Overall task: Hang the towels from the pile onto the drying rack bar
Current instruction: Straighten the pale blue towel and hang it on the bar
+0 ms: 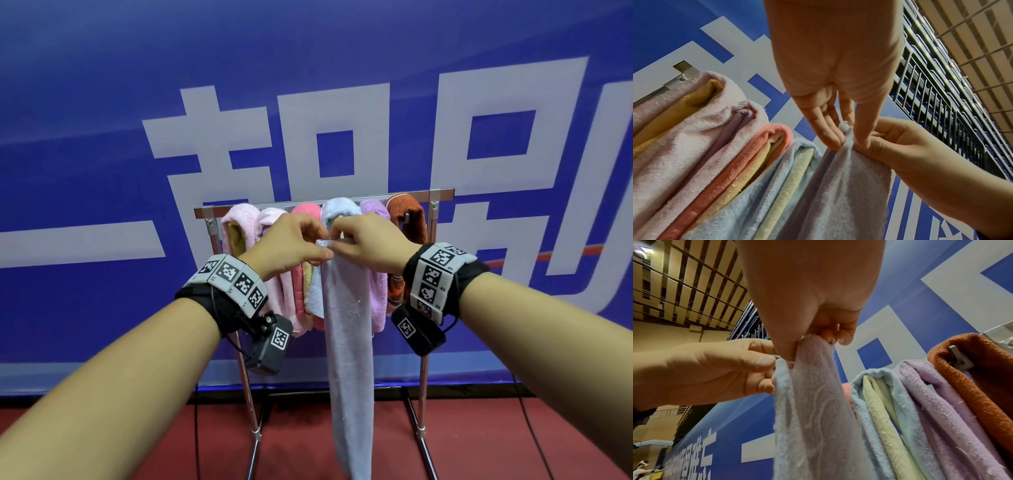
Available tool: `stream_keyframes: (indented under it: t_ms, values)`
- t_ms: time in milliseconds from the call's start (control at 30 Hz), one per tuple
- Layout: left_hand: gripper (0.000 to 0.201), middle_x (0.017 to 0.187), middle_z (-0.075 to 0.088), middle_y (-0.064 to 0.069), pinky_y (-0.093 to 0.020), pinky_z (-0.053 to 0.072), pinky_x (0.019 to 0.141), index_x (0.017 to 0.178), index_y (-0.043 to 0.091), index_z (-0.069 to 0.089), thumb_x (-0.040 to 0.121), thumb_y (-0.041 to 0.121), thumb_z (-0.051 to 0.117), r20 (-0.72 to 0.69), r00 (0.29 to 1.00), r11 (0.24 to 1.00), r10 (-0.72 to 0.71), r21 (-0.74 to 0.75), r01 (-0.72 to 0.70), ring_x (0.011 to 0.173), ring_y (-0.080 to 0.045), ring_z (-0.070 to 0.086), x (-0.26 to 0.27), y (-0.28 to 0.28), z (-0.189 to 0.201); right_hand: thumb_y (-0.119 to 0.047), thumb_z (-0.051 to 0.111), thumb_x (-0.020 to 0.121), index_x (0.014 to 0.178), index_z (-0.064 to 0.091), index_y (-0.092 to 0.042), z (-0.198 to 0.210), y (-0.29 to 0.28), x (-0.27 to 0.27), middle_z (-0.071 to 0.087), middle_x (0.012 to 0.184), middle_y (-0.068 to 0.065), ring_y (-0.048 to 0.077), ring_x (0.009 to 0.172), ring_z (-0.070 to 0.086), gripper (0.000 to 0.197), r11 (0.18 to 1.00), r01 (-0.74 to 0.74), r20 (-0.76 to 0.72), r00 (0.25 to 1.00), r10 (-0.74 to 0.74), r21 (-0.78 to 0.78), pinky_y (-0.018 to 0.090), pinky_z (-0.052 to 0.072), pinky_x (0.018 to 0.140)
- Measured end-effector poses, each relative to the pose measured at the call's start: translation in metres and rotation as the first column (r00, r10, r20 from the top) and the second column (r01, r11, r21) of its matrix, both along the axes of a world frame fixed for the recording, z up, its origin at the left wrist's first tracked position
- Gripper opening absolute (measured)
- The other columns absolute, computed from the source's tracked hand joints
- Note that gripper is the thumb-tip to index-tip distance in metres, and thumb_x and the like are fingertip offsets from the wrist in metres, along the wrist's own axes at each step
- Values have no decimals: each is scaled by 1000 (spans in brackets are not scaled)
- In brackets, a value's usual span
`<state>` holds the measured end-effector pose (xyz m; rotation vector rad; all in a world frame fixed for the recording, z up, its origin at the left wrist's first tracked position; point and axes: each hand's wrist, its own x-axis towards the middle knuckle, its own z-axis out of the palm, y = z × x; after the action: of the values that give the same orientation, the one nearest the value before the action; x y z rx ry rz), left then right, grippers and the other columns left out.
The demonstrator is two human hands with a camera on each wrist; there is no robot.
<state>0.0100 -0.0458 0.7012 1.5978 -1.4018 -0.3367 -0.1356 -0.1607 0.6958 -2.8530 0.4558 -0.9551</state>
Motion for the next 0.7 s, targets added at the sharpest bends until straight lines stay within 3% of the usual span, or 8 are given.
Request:
stream_keyframes:
  t_ms: [100, 333, 500, 600, 700]
  values:
    - [21, 79, 66, -17, -31, 56, 61, 96, -8, 62, 79, -7, 75, 49, 999, 1000, 6, -7, -6, 59, -20, 64, 3, -2, -2, -41, 61, 92, 93, 67, -18, -1, 1, 1, 49, 68, -11, 10, 72, 46, 23, 1000, 3, -2, 1000, -3, 2, 29, 28, 62]
    - [13, 83, 68, -25, -27, 53, 59, 96, -9, 64, 84, -7, 70, 83, 997, 1000, -1, 3, 1, 57, -18, 64, 5, -4, -2, -46, 59, 93, 90, 65, -20, -2, 1, 1, 51, 72, -11, 9, 73, 46, 27, 1000, 1, 7, 1000, -1, 12, 29, 30, 64]
    - [11, 84, 71, -11, -19, 52, 62, 93, 0, 70, 83, -3, 69, 246, 968, 999, 47, -10, -46, 66, -10, 61, 7, -4, -3, -41, 62, 92, 76, 59, -26, 4, -1, -7, 52, 67, -13, 5, 66, 48, 21, 999, -16, -87, 996, 18, 33, 23, 32, 57]
    - [15, 82, 71, -6, -16, 50, 61, 92, 5, 72, 80, -3, 68, 309, 946, 996, 93, -18, -92, 66, -8, 61, 8, -5, -2, -33, 64, 90, 94, 68, -19, 7, -5, -11, 61, 85, -10, 13, 83, 54, 15, 1000, 6, -155, 988, -5, 1, 31, 41, 69]
    - [15, 79, 70, -5, -20, 51, 59, 92, 5, 72, 81, -3, 67, 313, 945, 995, 94, 4, -100, 62, -10, 61, 5, -6, -2, -34, 68, 87, 95, 70, -18, 5, -9, -8, 58, 89, -11, 11, 90, 43, 18, 999, -9, -160, 987, 3, -37, 34, 41, 77]
